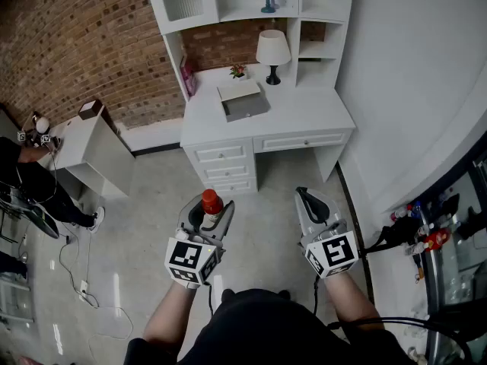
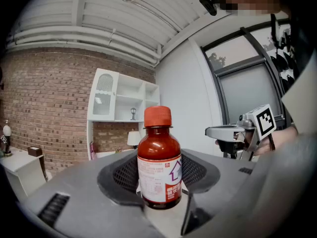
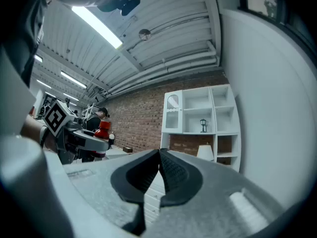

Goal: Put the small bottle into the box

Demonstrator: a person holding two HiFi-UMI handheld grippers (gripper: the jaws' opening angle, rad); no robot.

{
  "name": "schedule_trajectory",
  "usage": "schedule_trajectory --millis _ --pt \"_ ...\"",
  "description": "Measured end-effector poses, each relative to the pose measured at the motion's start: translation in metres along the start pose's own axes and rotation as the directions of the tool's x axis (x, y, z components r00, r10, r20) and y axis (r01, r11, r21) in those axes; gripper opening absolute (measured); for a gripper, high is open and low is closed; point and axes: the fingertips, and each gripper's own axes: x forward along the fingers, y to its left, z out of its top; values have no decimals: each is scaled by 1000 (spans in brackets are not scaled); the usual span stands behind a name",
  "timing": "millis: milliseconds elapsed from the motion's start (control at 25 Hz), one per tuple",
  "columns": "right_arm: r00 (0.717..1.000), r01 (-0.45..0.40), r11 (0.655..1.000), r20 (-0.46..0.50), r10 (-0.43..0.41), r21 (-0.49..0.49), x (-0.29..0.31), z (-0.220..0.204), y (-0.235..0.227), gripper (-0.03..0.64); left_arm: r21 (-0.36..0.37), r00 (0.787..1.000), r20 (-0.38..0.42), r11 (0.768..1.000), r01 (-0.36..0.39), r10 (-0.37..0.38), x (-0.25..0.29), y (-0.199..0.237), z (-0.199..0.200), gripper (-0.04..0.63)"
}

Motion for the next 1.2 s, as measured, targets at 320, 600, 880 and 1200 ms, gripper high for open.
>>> schedule_trajectory --millis 320,600,880,1200 --pt "1000 -10 1000 -5 10 13 -3 -11 -20 3 -7 1000 -18 1000 -20 19 18 -7 -5 213" --pt "998 -56 991 -14 58 117 -22 -33 -50 78 -19 997 -42 997 -71 70 29 -24 -19 213" --pt "998 -48 984 -39 55 173 -5 -57 -77 83 -52 992 -70 992 -112 108 52 -1 -39 213" --pt "994 -15 987 -107 32 159 78 -75 -113 71 -119 993 -64 987 -106 99 126 75 -57 213"
